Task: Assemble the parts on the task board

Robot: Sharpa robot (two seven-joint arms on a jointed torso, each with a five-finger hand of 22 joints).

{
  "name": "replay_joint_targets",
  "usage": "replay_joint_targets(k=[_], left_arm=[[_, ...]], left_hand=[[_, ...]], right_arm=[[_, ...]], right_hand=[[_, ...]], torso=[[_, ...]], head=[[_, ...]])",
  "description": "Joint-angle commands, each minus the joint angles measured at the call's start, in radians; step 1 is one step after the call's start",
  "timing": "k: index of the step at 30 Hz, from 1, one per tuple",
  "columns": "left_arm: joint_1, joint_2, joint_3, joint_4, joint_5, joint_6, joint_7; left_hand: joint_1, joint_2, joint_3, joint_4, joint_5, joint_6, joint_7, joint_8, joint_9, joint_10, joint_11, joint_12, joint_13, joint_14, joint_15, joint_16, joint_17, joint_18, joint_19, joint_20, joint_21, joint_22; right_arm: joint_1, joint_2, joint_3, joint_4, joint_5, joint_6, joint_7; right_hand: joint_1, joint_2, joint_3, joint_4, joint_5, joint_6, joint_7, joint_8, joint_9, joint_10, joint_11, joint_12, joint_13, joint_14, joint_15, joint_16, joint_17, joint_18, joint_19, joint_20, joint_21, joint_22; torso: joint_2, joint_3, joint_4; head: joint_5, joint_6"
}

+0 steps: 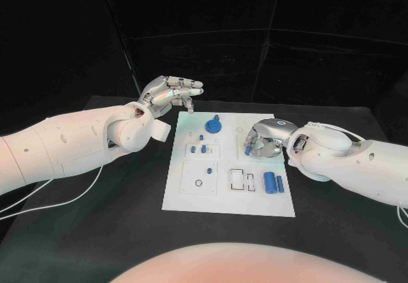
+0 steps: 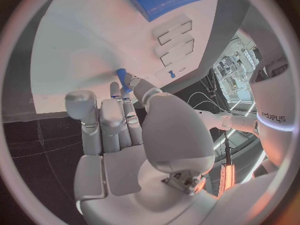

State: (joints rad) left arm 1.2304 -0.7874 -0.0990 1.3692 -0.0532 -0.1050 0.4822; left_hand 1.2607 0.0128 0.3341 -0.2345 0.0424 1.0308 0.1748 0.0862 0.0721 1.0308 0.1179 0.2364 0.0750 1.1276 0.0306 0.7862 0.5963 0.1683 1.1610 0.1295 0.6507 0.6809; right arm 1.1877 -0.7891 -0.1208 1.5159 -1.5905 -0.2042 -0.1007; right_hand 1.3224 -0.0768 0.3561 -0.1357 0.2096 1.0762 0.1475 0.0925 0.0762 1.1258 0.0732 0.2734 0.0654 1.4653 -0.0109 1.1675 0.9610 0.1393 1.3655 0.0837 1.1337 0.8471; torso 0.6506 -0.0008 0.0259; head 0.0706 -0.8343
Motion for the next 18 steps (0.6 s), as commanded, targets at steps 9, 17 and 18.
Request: replay_joint_targets(k=[9,17,18], left_arm=[[0.001,0.001,0.000,0.000,0.001,0.017,0.005],[0.001,0.000,-0.001,0.001,0.001,0.017,0.004],[0.001,0.000,-0.001,0.001,0.001,0.017,0.004]], left_hand=[[-0.003,0.001,-0.005,0.004,0.005,-0.002,0.003,0.005,-0.001,-0.007,-0.001,0.006,0.000,-0.006,0.001,0.006,-0.002,0.015,0.007,-0.001,-0.007,-0.002],[-0.003,0.001,-0.005,0.004,0.005,-0.002,0.003,0.005,-0.001,-0.007,-0.001,0.006,0.000,-0.006,0.001,0.006,-0.002,0.015,0.007,-0.001,-0.007,-0.002],[-0.003,0.001,-0.005,0.004,0.005,-0.002,0.003,0.005,-0.001,-0.007,-0.001,0.006,0.000,-0.006,0.001,0.006,-0.002,0.015,0.007,-0.001,-0.007,-0.002]], right_arm=[[0.001,0.016,0.000,-0.014,-0.006,0.022,-0.003],[0.001,0.023,0.000,-0.021,-0.006,0.024,-0.007],[0.000,0.024,0.000,-0.022,-0.006,0.023,-0.007]], right_hand=[[-0.008,0.002,0.010,0.002,-0.007,0.011,-0.001,0.000,-0.002,0.015,-0.002,-0.013,-0.001,0.017,-0.007,0.012,0.007,-0.011,0.009,-0.002,0.011,0.007],[-0.021,-0.012,0.013,0.006,-0.009,0.006,0.002,-0.009,-0.006,0.016,0.001,-0.028,-0.002,0.015,-0.005,0.015,0.006,-0.011,0.006,-0.002,0.013,0.007],[-0.023,-0.015,0.014,0.006,-0.009,0.004,0.003,-0.011,-0.006,0.016,0.002,-0.031,-0.002,0.015,-0.005,0.015,0.006,-0.011,0.006,-0.002,0.013,0.007]], torso=[[0.000,-0.0005,-0.0001],[0.000,-0.0002,-0.0001],[0.000,-0.0003,-0.0002]], head=[[0.001,-0.004],[0.001,-0.006],[0.001,-0.007]])
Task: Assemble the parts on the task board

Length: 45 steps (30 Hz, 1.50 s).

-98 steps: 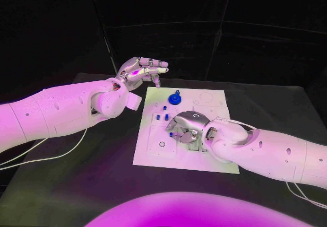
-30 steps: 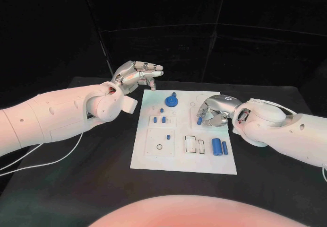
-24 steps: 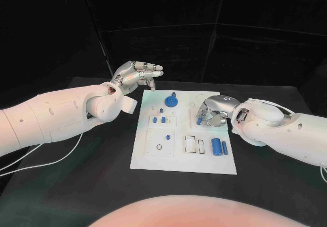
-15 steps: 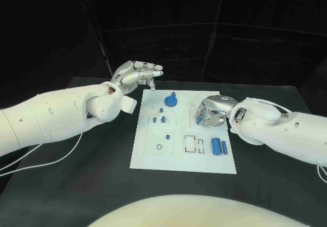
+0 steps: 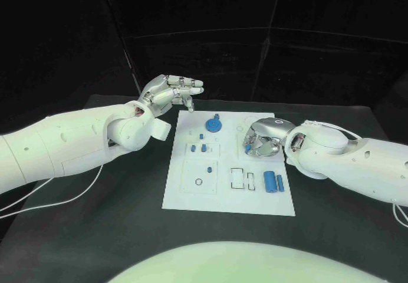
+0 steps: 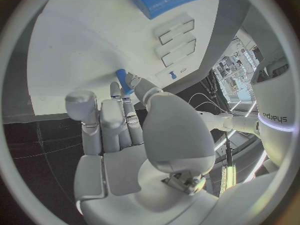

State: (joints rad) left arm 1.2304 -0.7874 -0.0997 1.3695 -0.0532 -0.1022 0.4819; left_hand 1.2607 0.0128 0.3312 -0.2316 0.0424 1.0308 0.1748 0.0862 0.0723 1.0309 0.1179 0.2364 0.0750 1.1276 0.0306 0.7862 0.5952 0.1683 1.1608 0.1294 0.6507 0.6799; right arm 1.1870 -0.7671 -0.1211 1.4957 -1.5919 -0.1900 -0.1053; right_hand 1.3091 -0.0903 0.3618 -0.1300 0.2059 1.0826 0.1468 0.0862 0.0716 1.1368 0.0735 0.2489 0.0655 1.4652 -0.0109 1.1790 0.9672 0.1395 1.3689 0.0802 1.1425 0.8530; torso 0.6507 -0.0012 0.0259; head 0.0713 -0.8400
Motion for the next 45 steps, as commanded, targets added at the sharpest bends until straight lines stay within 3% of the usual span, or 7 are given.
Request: replay_joint_targets(k=[1,10,14,19,37,42,45], left_arm=[[0.002,0.000,0.000,0.001,0.001,0.015,0.004],[0.002,0.000,0.000,0.000,0.001,0.015,0.004],[0.002,-0.001,0.000,0.000,0.001,0.015,0.004],[0.002,0.000,0.000,0.001,0.001,0.015,0.004],[0.001,0.000,-0.001,-0.003,0.001,0.015,0.002],[0.001,0.001,-0.002,-0.005,0.001,0.012,0.004],[0.001,0.003,-0.003,-0.007,0.001,0.012,0.006]], left_hand=[[-0.003,0.001,-0.002,0.001,0.005,-0.002,0.003,0.005,-0.001,-0.007,-0.001,0.006,0.000,-0.006,0.001,0.006,-0.001,0.014,0.007,0.000,-0.007,-0.001],[-0.003,0.001,-0.003,0.002,0.005,-0.002,0.003,0.005,-0.002,-0.007,-0.001,0.007,0.000,-0.006,0.002,0.006,-0.001,0.014,0.008,0.000,-0.007,-0.002],[-0.003,0.001,-0.003,0.002,0.005,-0.002,0.003,0.005,-0.002,-0.007,-0.001,0.007,0.000,-0.006,0.002,0.006,-0.001,0.014,0.008,0.000,-0.007,-0.002],[-0.003,0.001,-0.003,0.002,0.005,-0.002,0.003,0.005,-0.002,-0.007,-0.001,0.007,0.000,-0.006,0.002,0.006,-0.001,0.014,0.008,0.000,-0.007,-0.002],[-0.003,0.001,-0.003,0.002,0.005,-0.002,0.003,0.005,-0.002,-0.007,-0.001,0.007,0.000,-0.006,0.002,0.006,-0.001,0.014,0.008,0.000,-0.007,-0.002],[-0.002,0.001,-0.003,0.002,0.005,-0.002,0.003,0.005,-0.002,-0.008,-0.002,0.008,0.000,-0.006,0.001,0.007,-0.002,0.015,0.009,-0.001,-0.009,-0.003],[-0.002,0.001,-0.003,0.002,0.005,-0.002,0.003,0.005,-0.002,-0.008,-0.002,0.008,0.000,-0.006,0.001,0.007,-0.002,0.015,0.009,-0.001,-0.009,-0.003]], right_arm=[[0.001,0.003,0.000,-0.003,-0.005,0.009,-0.003],[0.001,0.006,0.000,-0.005,-0.005,0.013,-0.005],[0.001,0.004,0.000,-0.003,-0.004,-0.009,-0.009],[0.001,-0.003,0.000,0.003,-0.004,-0.061,-0.008],[0.002,-0.084,0.002,0.114,0.101,-0.148,0.010],[0.002,-0.098,0.039,0.162,0.127,-0.171,0.022],[0.002,-0.091,0.049,0.189,0.131,-0.181,0.034]], right_hand=[[-0.012,-0.004,0.008,0.001,-0.006,-0.004,0.005,-0.007,-0.002,0.005,0.002,-0.009,-0.002,0.014,-0.004,0.003,-0.001,-0.011,0.001,0.002,0.004,0.000],[-0.018,-0.006,0.010,0.006,-0.006,-0.003,0.005,-0.009,-0.002,0.010,0.003,-0.012,0.000,0.014,-0.003,0.006,0.002,-0.011,0.000,0.003,0.005,0.002],[-0.009,0.015,0.028,0.010,-0.012,0.027,-0.007,0.003,0.003,0.040,-0.008,-0.006,0.005,0.020,-0.012,0.031,0.034,-0.016,0.011,-0.001,0.030,0.039],[0.027,0.064,0.093,0.001,-0.117,0.068,-0.020,0.019,0.009,0.079,-0.023,-0.001,0.011,0.031,-0.024,0.075,0.088,-0.028,0.031,-0.015,0.078,0.107],[0.026,0.051,0.115,-0.009,-0.118,0.070,-0.019,0.016,0.009,0.082,-0.022,-0.006,0.012,0.028,-0.023,0.077,0.085,-0.027,0.027,-0.015,0.080,0.106],[0.019,0.046,0.116,-0.007,-0.116,0.070,-0.018,0.015,0.009,0.082,-0.022,-0.008,0.012,0.026,-0.022,0.076,0.083,-0.027,0.025,-0.014,0.080,0.105],[0.018,0.045,0.116,-0.006,-0.115,0.070,-0.018,0.015,0.008,0.082,-0.022,-0.008,0.012,0.026,-0.022,0.076,0.083,-0.027,0.025,-0.014,0.080,0.105]], torso=[[0.000,0.0001,-0.0003],[-0.001,0.0006,-0.0005],[0.000,0.0001,-0.0008],[-0.001,-0.0001,-0.0003],[-0.002,0.0000,-0.0005],[-0.002,0.0001,-0.0015],[-0.001,0.0010,0.0005]], head=[[0.000,-0.001],[-0.001,0.000],[-0.002,0.000],[-0.002,0.002],[-0.004,0.011],[-0.002,0.015],[-0.005,0.016]])
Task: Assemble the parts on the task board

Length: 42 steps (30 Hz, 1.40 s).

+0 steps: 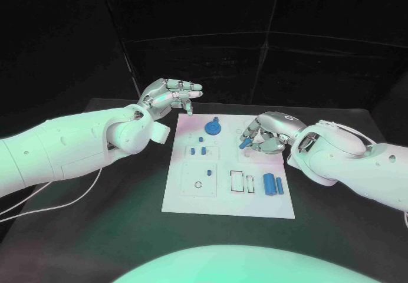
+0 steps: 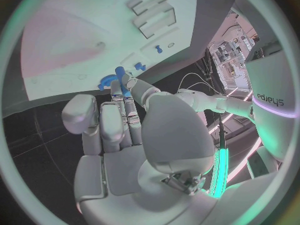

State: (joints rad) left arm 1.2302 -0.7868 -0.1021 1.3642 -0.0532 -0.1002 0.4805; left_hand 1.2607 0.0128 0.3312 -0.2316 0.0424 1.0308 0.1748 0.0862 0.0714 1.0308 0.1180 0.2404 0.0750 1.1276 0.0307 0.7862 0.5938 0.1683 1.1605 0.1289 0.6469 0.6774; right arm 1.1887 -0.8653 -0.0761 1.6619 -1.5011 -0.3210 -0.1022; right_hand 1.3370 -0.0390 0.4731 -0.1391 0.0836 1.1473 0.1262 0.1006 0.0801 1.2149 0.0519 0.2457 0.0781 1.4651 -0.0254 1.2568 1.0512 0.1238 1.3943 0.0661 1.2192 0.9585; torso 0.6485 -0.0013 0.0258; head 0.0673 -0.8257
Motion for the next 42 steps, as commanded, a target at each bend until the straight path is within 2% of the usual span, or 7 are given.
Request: replay_joint_targets(k=[1,7,12,18,24,34,42], left_arm=[[0.001,0.003,0.000,-0.002,0.001,0.010,0.007],[0.001,0.009,-0.001,-0.008,0.001,0.010,0.009],[0.001,0.014,-0.001,-0.011,0.001,0.011,0.010],[0.001,0.023,-0.001,-0.012,0.001,0.012,0.010],[0.001,0.027,-0.001,-0.012,0.001,0.012,0.010],[0.001,0.029,-0.001,-0.011,0.001,0.010,0.008],[0.001,0.029,-0.001,-0.009,0.001,0.011,0.007]], left_hand=[[-0.002,0.001,-0.003,0.002,0.005,-0.002,0.003,0.005,-0.001,-0.008,-0.002,0.004,0.000,-0.006,0.001,0.007,-0.001,0.015,0.009,0.000,-0.005,-0.001],[-0.002,0.001,-0.003,0.002,0.005,-0.002,0.003,0.005,-0.001,-0.008,-0.002,0.004,0.000,-0.006,0.001,0.007,-0.001,0.015,0.009,0.000,-0.005,-0.001],[-0.002,0.001,-0.003,0.002,0.005,-0.002,0.003,0.005,-0.001,-0.008,-0.002,0.004,0.000,-0.006,0.001,0.007,-0.001,0.015,0.009,0.000,-0.005,-0.001],[-0.002,0.001,-0.003,0.002,0.005,-0.002,0.003,0.005,-0.001,-0.008,-0.002,0.004,0.000,-0.006,0.001,0.007,-0.001,0.015,0.009,0.000,-0.005,-0.001],[-0.001,0.001,-0.004,0.003,0.005,-0.004,0.003,0.004,-0.001,-0.008,-0.002,0.004,0.000,-0.007,0.001,0.007,-0.001,0.015,0.010,0.000,-0.007,-0.002],[-0.001,0.001,-0.005,0.003,0.005,-0.007,0.005,0.003,-0.002,-0.009,-0.001,0.004,0.000,-0.007,0.001,0.008,-0.002,0.015,0.011,0.000,-0.008,-0.003],[-0.001,0.001,-0.005,0.003,0.005,-0.008,0.005,0.002,-0.002,-0.009,-0.001,0.004,0.000,-0.007,0.001,0.008,-0.003,0.015,0.011,0.000,-0.008,-0.004]], right_arm=[[0.000,0.012,0.005,0.028,0.040,-0.051,0.035],[-0.003,0.077,0.010,0.054,0.040,-0.045,0.064],[-0.019,0.145,0.009,0.044,0.037,-0.034,0.088],[-0.050,0.210,-0.005,0.018,0.022,0.011,0.094],[-0.075,0.243,-0.014,-0.009,0.009,0.091,0.075],[-0.090,0.267,-0.018,-0.035,-0.050,0.136,0.049],[-0.092,0.276,-0.019,-0.053,-0.088,0.154,0.030]], right_hand=[[-0.010,-0.006,0.005,0.003,0.007,0.005,0.003,0.001,0.000,0.004,0.000,-0.005,0.000,0.026,-0.008,-0.002,-0.001,-0.011,0.000,0.000,0.003,-0.001],[-0.012,-0.007,0.006,0.004,0.009,0.005,0.003,0.000,0.000,0.004,0.000,-0.006,0.000,0.026,-0.007,-0.003,-0.004,-0.010,-0.002,0.000,0.001,-0.005],[-0.016,-0.011,0.009,0.004,0.022,0.003,0.003,-0.002,-0.001,0.003,0.000,-0.009,0.000,0.024,-0.007,-0.004,-0.006,-0.010,-0.004,0.001,0.001,-0.005],[-0.020,-0.019,0.008,0.003,0.038,0.003,0.004,-0.003,-0.001,0.004,0.001,-0.010,0.001,0.023,-0.007,-0.006,-0.010,-0.009,-0.007,0.001,-0.001,-0.010],[-0.022,-0.019,0.007,0.004,0.040,0.003,0.004,-0.004,-0.001,0.004,0.001,-0.011,0.001,0.021,-0.006,-0.008,-0.014,-0.008,-0.009,0.001,-0.004,-0.015],[-0.024,-0.019,0.006,0.005,0.041,0.003,0.004,-0.004,-0.001,0.004,0.001,-0.012,0.001,0.021,-0.006,-0.009,-0.015,-0.008,-0.010,0.001,-0.005,-0.016],[-0.025,-0.020,0.006,0.005,0.042,0.003,0.004,-0.004,-0.001,0.004,0.001,-0.012,0.001,0.021,-0.006,-0.009,-0.016,-0.008,-0.011,0.002,-0.005,-0.016]], torso=[[0.002,0.0015,0.0005],[0.003,0.0009,0.0039],[0.003,-0.0003,0.0032],[0.003,-0.0006,0.0024],[0.002,0.0011,0.0016],[0.003,0.0018,0.0018],[0.003,0.0002,0.0018]], head=[[-0.002,0.002],[-0.001,0.001],[0.003,0.000],[0.009,-0.004],[0.016,-0.009],[0.021,-0.015],[0.023,-0.019]])
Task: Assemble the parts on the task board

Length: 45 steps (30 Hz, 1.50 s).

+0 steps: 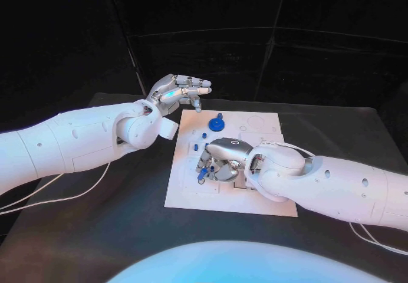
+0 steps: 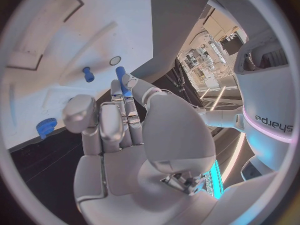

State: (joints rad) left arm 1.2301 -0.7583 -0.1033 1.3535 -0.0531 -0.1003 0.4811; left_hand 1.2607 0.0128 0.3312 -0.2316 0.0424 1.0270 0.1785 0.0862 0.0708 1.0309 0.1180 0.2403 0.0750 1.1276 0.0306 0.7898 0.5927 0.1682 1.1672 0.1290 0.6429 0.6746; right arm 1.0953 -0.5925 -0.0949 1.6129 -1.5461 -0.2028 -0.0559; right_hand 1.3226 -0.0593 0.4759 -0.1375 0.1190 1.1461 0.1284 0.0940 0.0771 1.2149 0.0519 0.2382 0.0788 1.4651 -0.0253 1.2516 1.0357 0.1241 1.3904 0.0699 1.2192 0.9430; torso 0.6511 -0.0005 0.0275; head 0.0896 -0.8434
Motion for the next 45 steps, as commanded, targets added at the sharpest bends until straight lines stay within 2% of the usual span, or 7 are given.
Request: replay_joint_targets(k=[1,9,14,23,33,45], left_arm=[[0.001,0.000,0.000,0.002,0.001,0.011,0.007],[0.001,-0.001,0.000,0.003,0.001,0.011,0.007],[0.001,-0.002,0.000,0.006,0.001,0.011,0.006],[0.002,-0.004,0.000,0.007,0.001,0.010,0.006],[0.002,-0.005,0.000,0.008,0.001,0.012,0.005],[0.002,-0.004,0.000,0.007,0.001,0.013,0.005]], left_hand=[[-0.001,0.001,-0.005,0.003,0.005,-0.004,0.001,0.002,-0.001,-0.009,-0.001,0.005,0.000,-0.007,0.001,0.004,-0.001,0.015,0.004,0.000,-0.004,-0.001],[-0.001,0.001,-0.005,0.003,0.005,-0.004,0.001,0.002,-0.001,-0.009,-0.001,0.005,0.000,-0.007,0.001,0.004,-0.001,0.015,0.004,0.000,-0.004,-0.001],[-0.001,0.001,-0.005,0.003,0.005,-0.004,0.001,0.002,-0.001,-0.009,-0.001,0.005,0.000,-0.007,0.001,0.004,-0.001,0.015,0.004,0.000,-0.004,-0.001],[-0.001,0.001,-0.005,0.003,0.005,-0.004,0.001,0.002,-0.001,-0.009,-0.001,0.005,0.000,-0.007,0.001,0.004,-0.001,0.015,0.004,0.000,-0.004,-0.001],[-0.001,0.001,-0.005,0.003,0.005,-0.004,0.001,0.002,-0.001,-0.009,-0.001,0.005,0.000,-0.007,0.001,0.004,-0.001,0.015,0.004,0.000,-0.004,-0.001],[0.000,0.000,-0.007,0.004,0.005,-0.007,0.003,0.001,-0.002,-0.010,0.000,0.005,0.000,-0.008,0.002,0.006,-0.003,0.014,0.005,0.000,-0.007,-0.003]], right_arm=[[0.001,0.004,0.000,-0.006,-0.047,0.040,-0.019],[0.000,0.012,-0.005,-0.018,-0.060,0.058,-0.031],[0.000,0.014,-0.007,-0.021,-0.062,0.067,-0.033],[-0.005,0.024,-0.022,-0.019,-0.062,0.070,-0.029],[-0.009,0.024,-0.024,-0.014,-0.059,0.056,-0.024],[-0.010,0.029,-0.025,-0.019,-0.062,0.045,-0.038]], right_hand=[[-0.011,0.000,0.003,0.004,0.006,0.004,0.002,0.003,0.002,0.004,0.001,-0.005,0.000,0.021,-0.006,-0.004,-0.001,-0.008,-0.007,-0.002,-0.005,-0.001],[-0.011,0.000,0.003,0.004,0.007,0.004,0.002,0.003,0.002,0.004,0.001,-0.005,0.000,0.021,-0.006,-0.004,-0.001,-0.008,-0.007,-0.002,-0.005,-0.001],[-0.012,0.000,0.002,0.004,0.007,0.004,0.002,0.003,0.002,0.004,0.001,-0.005,0.000,0.021,-0.006,-0.003,0.000,-0.008,-0.007,-0.002,-0.004,0.000],[-0.013,-0.001,0.002,0.004,0.007,0.004,0.002,0.003,0.002,0.004,0.001,-0.005,0.000,0.021,-0.006,-0.003,0.001,-0.008,-0.007,-0.002,-0.004,0.000],[-0.014,0.000,0.001,0.006,0.008,0.004,0.002,0.003,0.002,0.004,0.001,-0.005,0.001,0.021,-0.006,-0.002,0.002,-0.008,-0.007,-0.002,-0.004,0.001],[-0.015,0.002,0.002,0.007,0.009,0.005,0.001,0.003,0.002,0.005,0.001,-0.006,0.001,0.021,-0.006,-0.001,0.004,-0.008,-0.007,-0.002,-0.003,0.002]], torso=[[0.000,-0.0008,0.0001],[0.000,-0.0005,0.0000],[0.000,-0.0010,0.0029],[-0.001,-0.0006,-0.0002],[-0.001,0.0001,-0.0017],[-0.001,-0.0005,0.0003]], head=[[0.001,-0.002],[0.003,-0.006],[0.001,-0.007],[0.008,-0.011],[0.010,-0.013],[0.008,-0.012]])
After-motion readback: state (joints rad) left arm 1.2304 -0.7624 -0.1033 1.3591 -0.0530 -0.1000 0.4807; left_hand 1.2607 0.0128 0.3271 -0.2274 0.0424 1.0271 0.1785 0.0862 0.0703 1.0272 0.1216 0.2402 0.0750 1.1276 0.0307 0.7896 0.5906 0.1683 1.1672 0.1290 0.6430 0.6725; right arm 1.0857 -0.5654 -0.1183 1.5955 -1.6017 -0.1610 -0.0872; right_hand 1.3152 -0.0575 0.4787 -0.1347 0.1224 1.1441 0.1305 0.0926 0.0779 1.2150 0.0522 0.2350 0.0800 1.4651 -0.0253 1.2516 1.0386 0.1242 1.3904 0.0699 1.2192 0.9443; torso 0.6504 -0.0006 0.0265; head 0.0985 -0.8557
